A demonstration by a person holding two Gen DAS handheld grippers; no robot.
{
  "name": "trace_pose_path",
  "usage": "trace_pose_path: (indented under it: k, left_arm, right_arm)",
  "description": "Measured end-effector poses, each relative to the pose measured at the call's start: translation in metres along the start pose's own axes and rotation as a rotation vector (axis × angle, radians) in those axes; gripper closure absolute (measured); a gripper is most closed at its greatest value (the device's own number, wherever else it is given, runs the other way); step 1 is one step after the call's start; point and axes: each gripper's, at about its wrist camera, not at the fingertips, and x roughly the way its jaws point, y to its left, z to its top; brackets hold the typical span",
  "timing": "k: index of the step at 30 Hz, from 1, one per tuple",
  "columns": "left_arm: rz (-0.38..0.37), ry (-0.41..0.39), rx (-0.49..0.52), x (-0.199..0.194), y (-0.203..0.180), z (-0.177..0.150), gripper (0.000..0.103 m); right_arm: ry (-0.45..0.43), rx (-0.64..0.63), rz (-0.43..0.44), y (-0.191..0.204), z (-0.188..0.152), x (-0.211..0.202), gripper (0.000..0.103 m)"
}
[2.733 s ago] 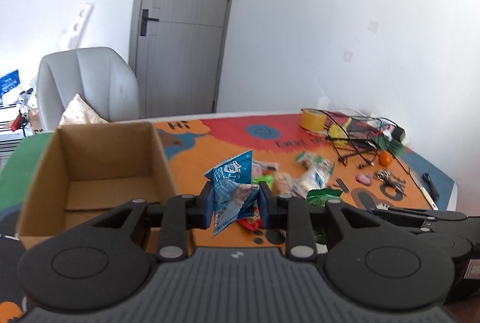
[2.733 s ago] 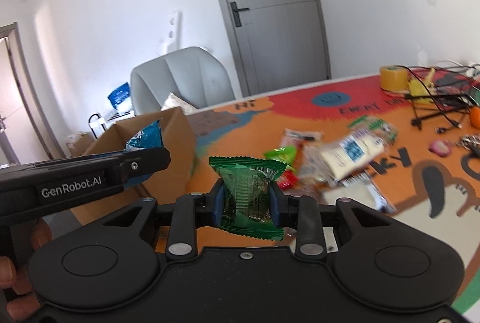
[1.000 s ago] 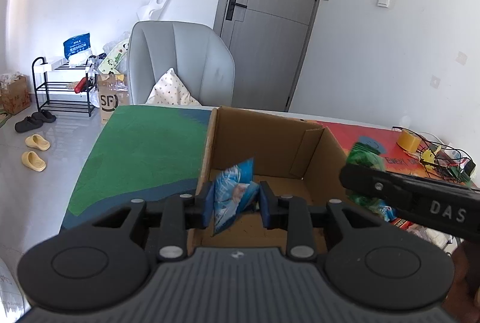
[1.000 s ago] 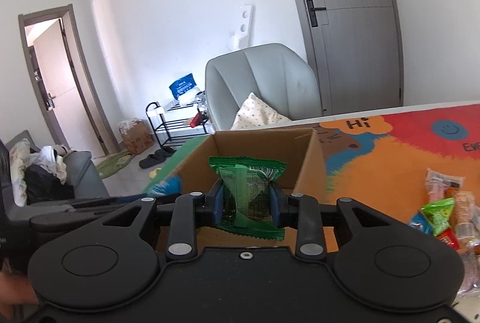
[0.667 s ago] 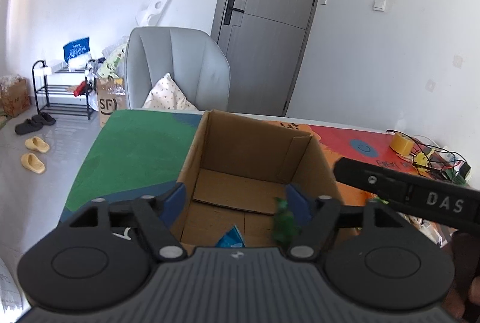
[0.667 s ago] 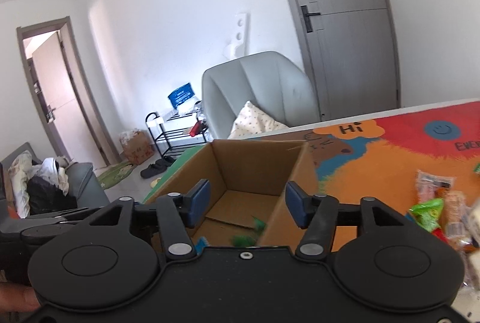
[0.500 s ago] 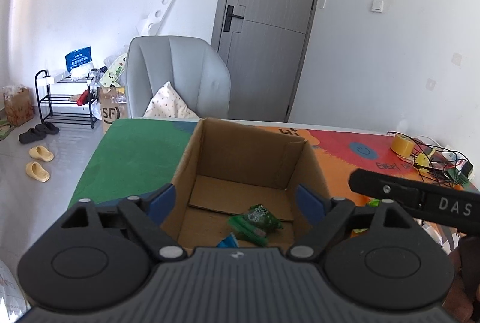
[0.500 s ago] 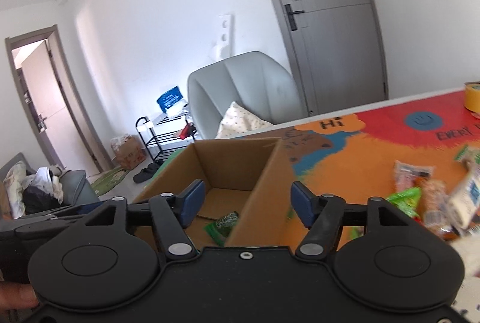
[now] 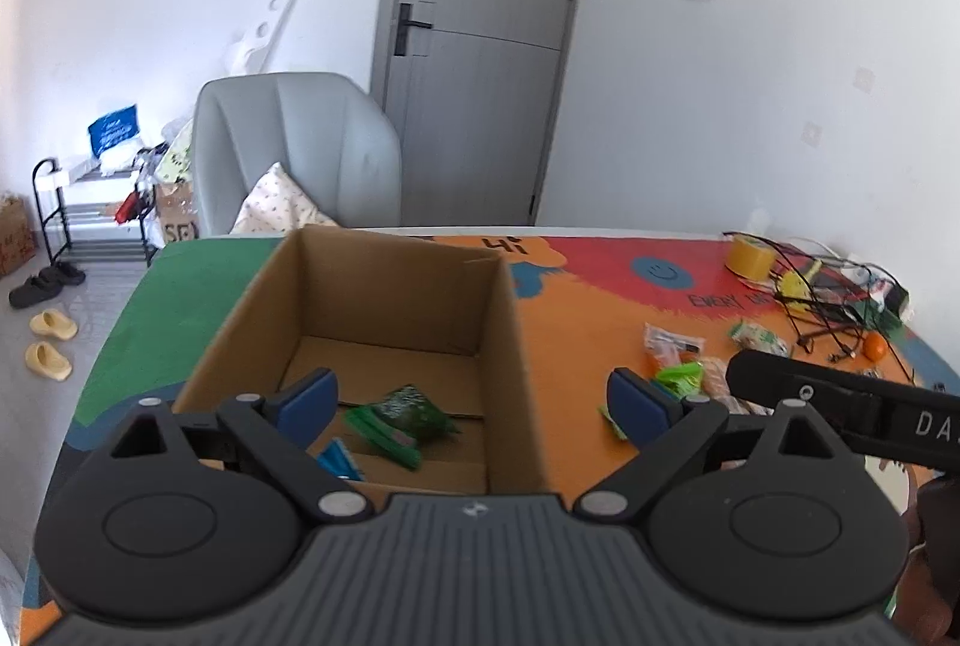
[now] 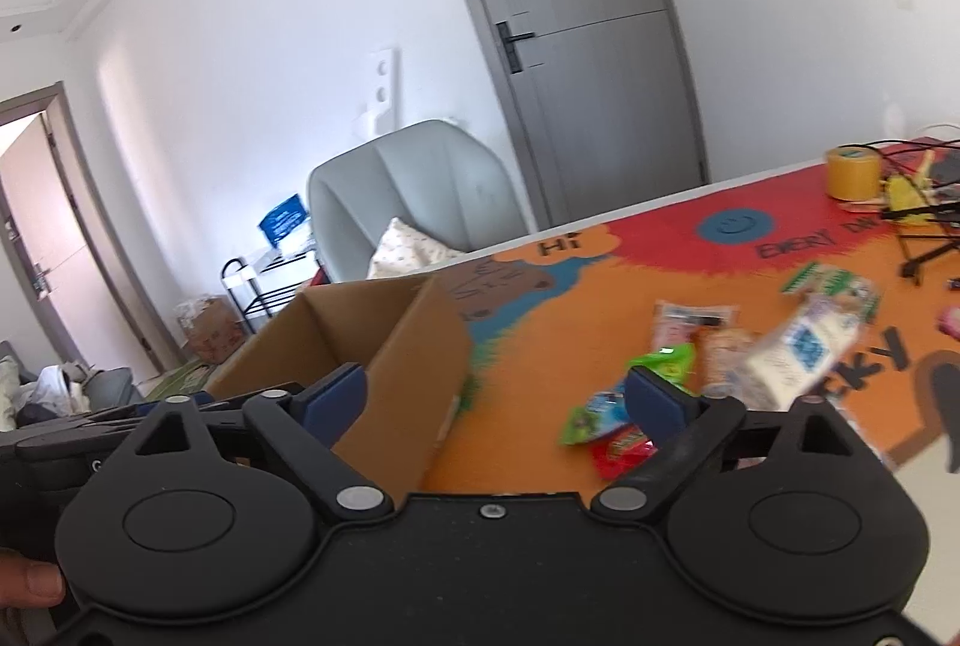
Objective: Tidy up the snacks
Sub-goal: 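Return both tools to the snack pile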
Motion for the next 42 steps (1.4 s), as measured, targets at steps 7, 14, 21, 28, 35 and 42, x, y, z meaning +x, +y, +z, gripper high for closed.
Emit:
trace_pose_path:
  k: [7, 14, 21, 28, 35, 42]
  left_arm:
    - [-0.028, 0.021, 0.002, 0.001, -0.025, -0.004, 0.000]
    - [-0.075, 0.017, 0.009, -0.003, -0.052, -0.005, 0.000]
    - [-0.101, 0.018, 0.017, 0.000, -0.074, -0.003, 0.000]
    - [-0.127, 0.020, 0.049, 0.011, -0.090, -0.010, 0.001]
    - [-0.172, 0.056, 0.052, 0.035, -0.100, -0.019, 0.009]
    - [-0.196, 0.116, 0.038, 0.066, -0.114, -0.028, 0.019]
  right_arm:
    - [-0.006, 0.014, -0.067, -0.027, -0.004, -0.023, 0.000]
    - [-0.007, 0.040, -0.126, -0.057, -0.007, -0.046, 0.000]
    - [0.002, 0.080, -0.180, -0.088, -0.012, -0.059, 0.000]
    - [0.016, 0.130, -0.199, -0.111, -0.021, -0.057, 0.015]
    - [0.052, 0.155, -0.198, -0.122, -0.027, -0.041, 0.031]
    - [0.083, 0.138, -0.205, -0.135, -0.028, -0.021, 0.031]
